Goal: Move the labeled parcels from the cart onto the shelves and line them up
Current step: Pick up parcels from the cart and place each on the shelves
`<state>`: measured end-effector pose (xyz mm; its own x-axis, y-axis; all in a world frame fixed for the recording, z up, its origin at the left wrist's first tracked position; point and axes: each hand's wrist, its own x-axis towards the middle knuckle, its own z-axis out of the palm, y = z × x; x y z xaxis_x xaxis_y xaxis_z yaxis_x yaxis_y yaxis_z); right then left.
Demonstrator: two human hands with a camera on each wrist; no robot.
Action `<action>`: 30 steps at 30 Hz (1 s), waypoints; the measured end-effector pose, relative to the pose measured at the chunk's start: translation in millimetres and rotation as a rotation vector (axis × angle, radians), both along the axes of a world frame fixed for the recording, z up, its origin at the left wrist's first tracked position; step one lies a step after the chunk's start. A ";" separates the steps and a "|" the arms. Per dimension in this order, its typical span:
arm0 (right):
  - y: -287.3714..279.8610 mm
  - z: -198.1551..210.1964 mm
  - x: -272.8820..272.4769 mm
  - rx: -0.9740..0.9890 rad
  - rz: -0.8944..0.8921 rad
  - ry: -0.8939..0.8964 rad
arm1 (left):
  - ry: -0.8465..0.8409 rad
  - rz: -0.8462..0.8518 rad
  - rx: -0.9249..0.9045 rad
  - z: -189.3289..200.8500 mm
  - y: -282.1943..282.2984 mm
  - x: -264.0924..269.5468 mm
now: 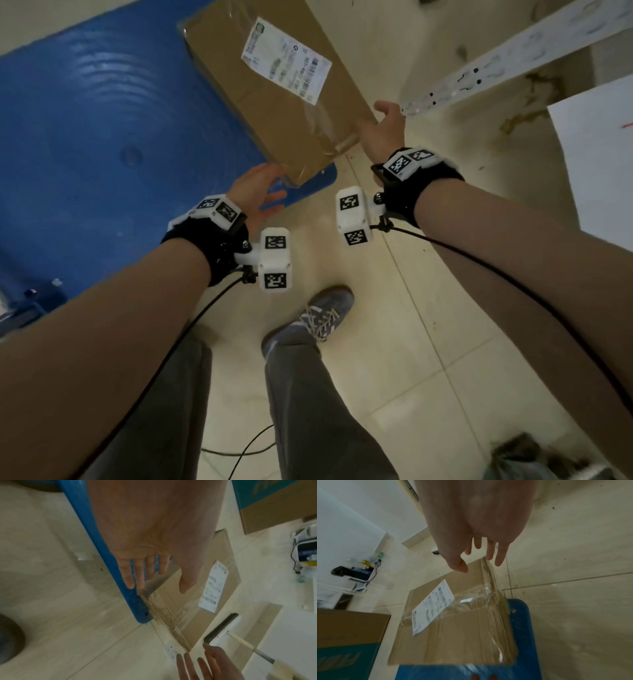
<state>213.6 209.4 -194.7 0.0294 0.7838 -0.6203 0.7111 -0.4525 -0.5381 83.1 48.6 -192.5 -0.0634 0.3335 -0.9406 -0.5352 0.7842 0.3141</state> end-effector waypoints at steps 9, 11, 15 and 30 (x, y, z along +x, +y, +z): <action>-3.2 -11.5 4.1 -0.184 0.174 -0.138 | -0.066 0.003 -0.022 -19.6 -9.8 6.1; -19.3 -7.2 12.7 -0.221 0.160 -0.142 | 0.005 0.086 -0.085 -16.6 -22.2 4.2; -51.7 7.9 30.9 -0.344 -0.030 -0.044 | 0.096 0.179 -0.099 -6.9 -44.8 -1.2; -156.9 185.8 81.7 -0.535 -0.656 0.335 | 0.083 -0.118 -0.070 187.6 -35.1 2.9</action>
<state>295.3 52.4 -8.9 0.1210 0.2785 -0.9528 0.0670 -0.9599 -0.2721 86.0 13.6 -4.9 -0.1064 0.2766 -0.9551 -0.4126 0.8616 0.2955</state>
